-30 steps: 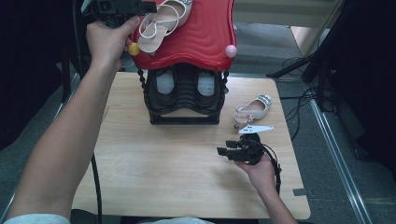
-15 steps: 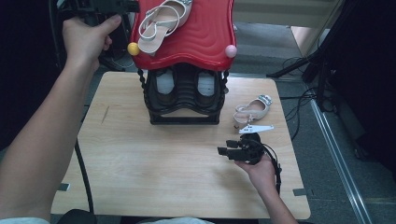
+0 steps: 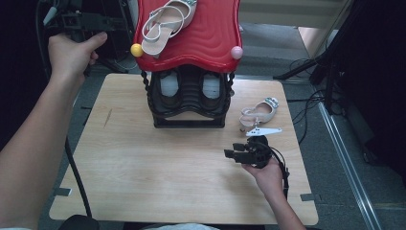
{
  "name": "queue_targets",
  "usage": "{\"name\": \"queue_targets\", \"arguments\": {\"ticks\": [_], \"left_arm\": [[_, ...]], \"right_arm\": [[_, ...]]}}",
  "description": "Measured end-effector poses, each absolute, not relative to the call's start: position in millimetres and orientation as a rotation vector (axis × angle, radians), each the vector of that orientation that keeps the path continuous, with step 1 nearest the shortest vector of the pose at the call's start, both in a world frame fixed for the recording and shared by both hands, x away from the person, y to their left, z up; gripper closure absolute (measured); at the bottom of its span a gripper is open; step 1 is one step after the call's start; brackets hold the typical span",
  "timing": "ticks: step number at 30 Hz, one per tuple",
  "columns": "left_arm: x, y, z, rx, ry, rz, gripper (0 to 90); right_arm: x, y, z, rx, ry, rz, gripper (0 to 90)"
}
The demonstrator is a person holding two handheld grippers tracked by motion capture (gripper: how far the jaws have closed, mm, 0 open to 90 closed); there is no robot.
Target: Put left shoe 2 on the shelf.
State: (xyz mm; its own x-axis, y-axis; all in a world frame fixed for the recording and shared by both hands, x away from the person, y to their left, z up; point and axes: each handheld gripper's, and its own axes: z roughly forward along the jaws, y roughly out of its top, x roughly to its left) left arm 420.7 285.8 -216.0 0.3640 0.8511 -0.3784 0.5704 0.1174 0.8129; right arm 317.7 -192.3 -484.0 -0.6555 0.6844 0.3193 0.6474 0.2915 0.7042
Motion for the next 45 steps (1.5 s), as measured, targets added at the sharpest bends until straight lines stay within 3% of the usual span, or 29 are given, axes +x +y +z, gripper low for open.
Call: {"name": "queue_targets", "arguments": {"ticks": [21,45], "left_arm": [[418,315,-296,1.542,1.369,0.246,50.4],[393,308,-385,1.591,1.404,0.18,50.7]], "right_arm": [[319,-198,-482,1.318,2.468,1.328,48.7],[320,-199,-484,1.309,2.47,1.31,48.7]]}}
